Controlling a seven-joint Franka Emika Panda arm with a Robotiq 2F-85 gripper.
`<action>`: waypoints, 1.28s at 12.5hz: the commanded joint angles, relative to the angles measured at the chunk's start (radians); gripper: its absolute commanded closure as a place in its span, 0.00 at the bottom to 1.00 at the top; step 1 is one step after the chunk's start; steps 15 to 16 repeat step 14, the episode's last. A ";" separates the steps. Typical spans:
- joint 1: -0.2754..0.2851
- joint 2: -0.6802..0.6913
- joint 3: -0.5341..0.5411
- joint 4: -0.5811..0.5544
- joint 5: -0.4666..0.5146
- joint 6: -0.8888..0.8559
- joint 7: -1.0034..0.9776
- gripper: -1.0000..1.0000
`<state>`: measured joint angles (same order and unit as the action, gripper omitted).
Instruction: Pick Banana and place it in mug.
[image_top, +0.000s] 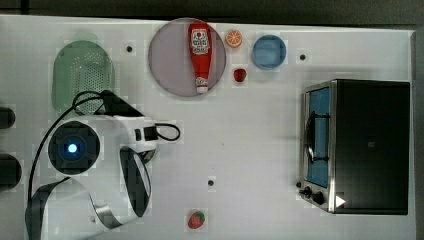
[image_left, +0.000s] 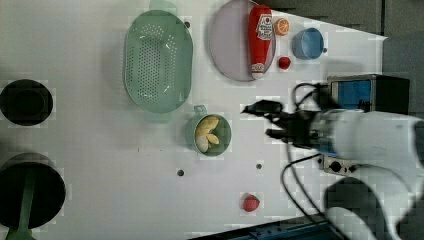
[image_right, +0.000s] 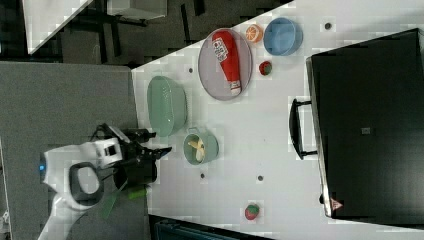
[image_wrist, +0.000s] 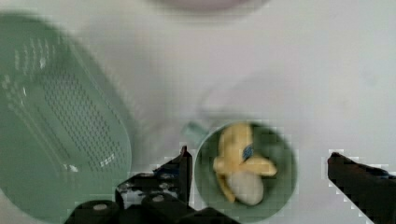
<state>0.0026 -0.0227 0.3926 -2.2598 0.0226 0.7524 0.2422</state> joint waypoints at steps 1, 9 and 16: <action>-0.020 -0.120 -0.122 0.091 -0.009 -0.205 -0.025 0.00; -0.026 -0.205 -0.390 0.337 -0.010 -0.634 -0.112 0.00; -0.027 -0.201 -0.445 0.354 -0.042 -0.668 -0.202 0.00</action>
